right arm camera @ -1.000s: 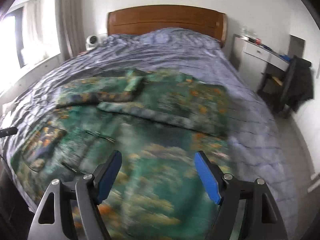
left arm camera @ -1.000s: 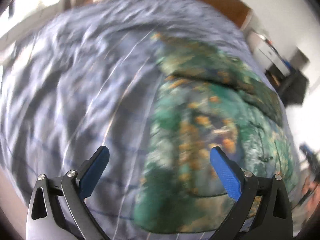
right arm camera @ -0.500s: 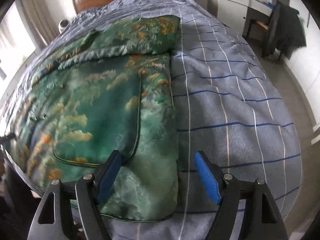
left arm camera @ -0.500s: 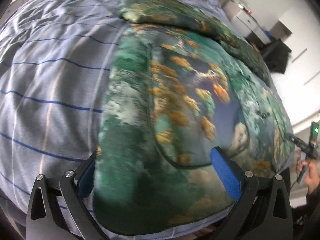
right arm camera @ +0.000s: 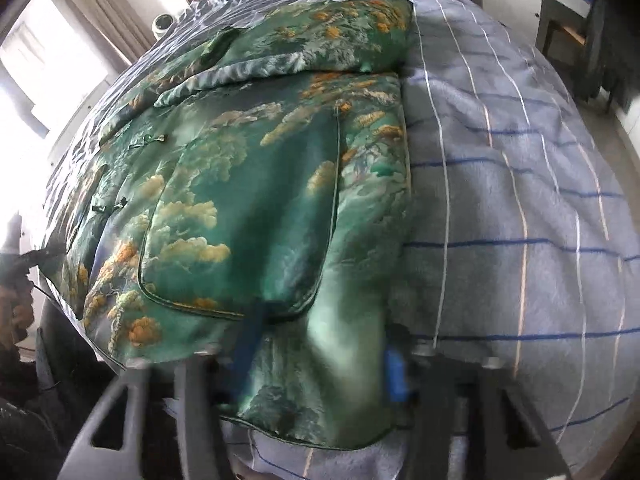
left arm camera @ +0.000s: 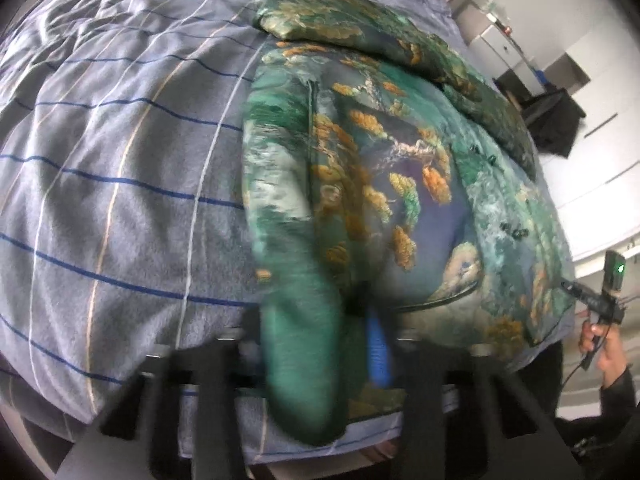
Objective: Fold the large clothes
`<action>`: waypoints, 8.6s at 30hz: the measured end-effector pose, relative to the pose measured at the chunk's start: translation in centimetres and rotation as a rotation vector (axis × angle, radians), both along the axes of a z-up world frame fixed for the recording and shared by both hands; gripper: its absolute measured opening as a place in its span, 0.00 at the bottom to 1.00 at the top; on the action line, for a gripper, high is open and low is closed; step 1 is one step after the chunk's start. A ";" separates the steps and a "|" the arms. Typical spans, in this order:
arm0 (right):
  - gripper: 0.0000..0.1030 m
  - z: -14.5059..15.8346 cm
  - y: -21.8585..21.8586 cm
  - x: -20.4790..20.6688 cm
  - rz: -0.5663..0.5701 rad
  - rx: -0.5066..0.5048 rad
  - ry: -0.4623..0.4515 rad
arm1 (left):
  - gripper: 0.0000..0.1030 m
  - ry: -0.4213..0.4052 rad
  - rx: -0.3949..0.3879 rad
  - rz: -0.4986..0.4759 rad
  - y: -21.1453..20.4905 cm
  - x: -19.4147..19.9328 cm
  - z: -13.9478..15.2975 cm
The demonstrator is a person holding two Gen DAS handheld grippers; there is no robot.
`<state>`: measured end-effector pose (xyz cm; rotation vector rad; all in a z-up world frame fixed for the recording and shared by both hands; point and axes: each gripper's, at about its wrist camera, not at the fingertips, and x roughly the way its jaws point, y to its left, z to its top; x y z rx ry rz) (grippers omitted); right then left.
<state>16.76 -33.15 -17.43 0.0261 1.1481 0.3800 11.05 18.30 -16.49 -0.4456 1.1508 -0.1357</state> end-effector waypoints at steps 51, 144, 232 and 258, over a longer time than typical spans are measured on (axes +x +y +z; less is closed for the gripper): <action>0.14 5.6 -0.8 -5.6 0.087 0.080 0.078 | 0.12 0.083 0.024 -0.016 1.7 -7.6 4.0; 0.20 -1.0 9.8 29.4 -0.185 -0.170 -0.368 | 0.73 -0.317 0.433 0.255 4.1 26.2 0.8; 0.81 5.7 7.2 0.6 -0.126 0.189 -0.355 | 0.95 -0.414 0.461 -0.463 -22.3 9.7 6.4; 0.48 -2.9 -1.2 13.2 -0.502 0.506 -0.118 | 0.95 -0.386 0.371 -0.439 -21.3 14.8 11.5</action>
